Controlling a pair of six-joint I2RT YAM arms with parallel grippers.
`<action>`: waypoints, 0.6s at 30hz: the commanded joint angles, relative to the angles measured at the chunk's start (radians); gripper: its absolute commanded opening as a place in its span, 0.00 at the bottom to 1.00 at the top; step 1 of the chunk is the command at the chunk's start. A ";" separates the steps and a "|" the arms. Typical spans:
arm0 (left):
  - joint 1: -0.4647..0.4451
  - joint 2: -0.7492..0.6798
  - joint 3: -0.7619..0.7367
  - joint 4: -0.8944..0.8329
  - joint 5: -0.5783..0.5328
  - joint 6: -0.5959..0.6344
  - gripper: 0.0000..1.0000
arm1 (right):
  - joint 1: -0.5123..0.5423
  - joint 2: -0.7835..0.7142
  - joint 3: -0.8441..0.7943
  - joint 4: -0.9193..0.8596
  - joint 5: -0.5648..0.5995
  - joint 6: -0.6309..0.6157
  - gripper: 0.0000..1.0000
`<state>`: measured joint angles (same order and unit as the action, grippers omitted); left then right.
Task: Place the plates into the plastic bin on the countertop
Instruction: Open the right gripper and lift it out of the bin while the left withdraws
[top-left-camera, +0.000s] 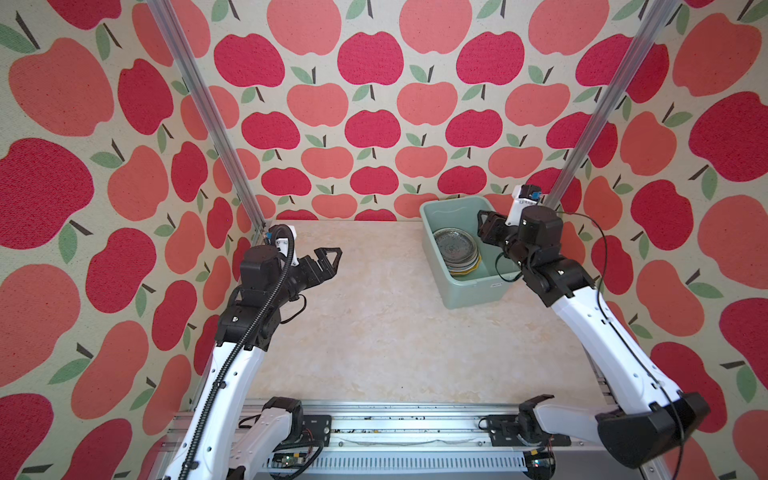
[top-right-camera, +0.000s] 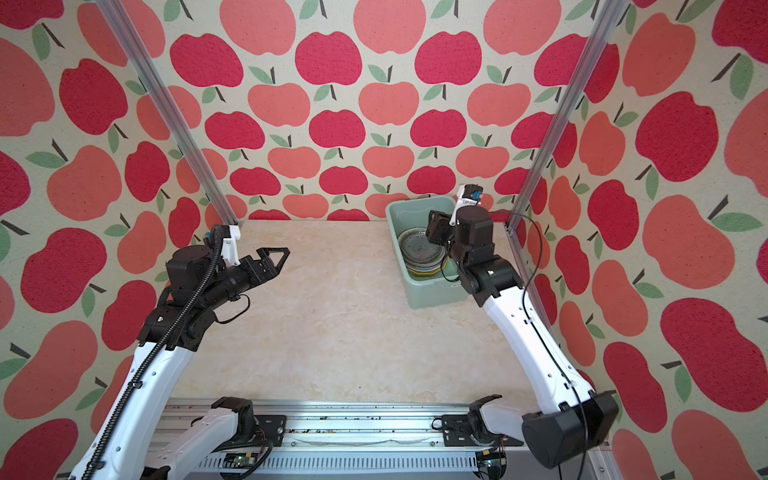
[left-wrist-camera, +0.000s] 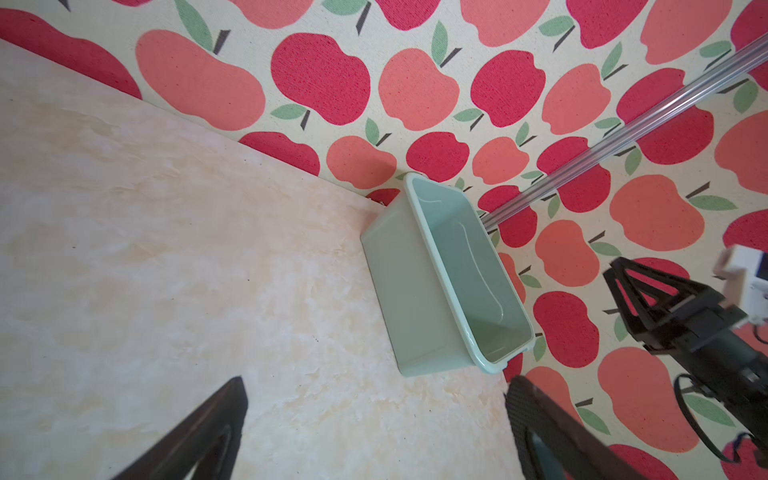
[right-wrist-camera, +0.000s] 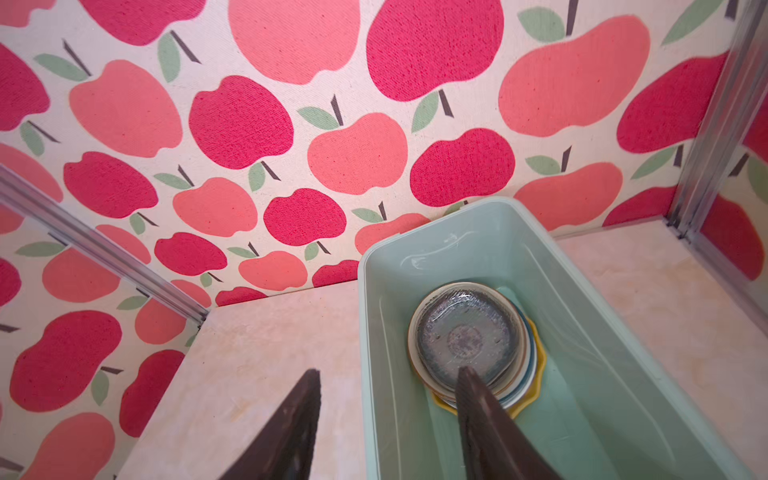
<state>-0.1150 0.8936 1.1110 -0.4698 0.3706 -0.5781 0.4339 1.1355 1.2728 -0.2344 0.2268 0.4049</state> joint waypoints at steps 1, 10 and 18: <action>0.055 -0.060 -0.049 -0.101 -0.105 0.029 0.99 | -0.017 -0.168 -0.179 0.068 0.011 -0.242 0.55; 0.145 -0.257 -0.397 0.070 -0.363 0.157 0.99 | -0.195 -0.524 -0.651 -0.004 0.099 -0.399 0.54; 0.179 -0.226 -0.699 0.445 -0.475 0.337 0.99 | -0.350 -0.481 -0.977 0.295 0.017 -0.399 0.55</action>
<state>0.0601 0.6552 0.4740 -0.2417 -0.0319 -0.3542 0.1165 0.6292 0.3336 -0.1135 0.2802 0.0257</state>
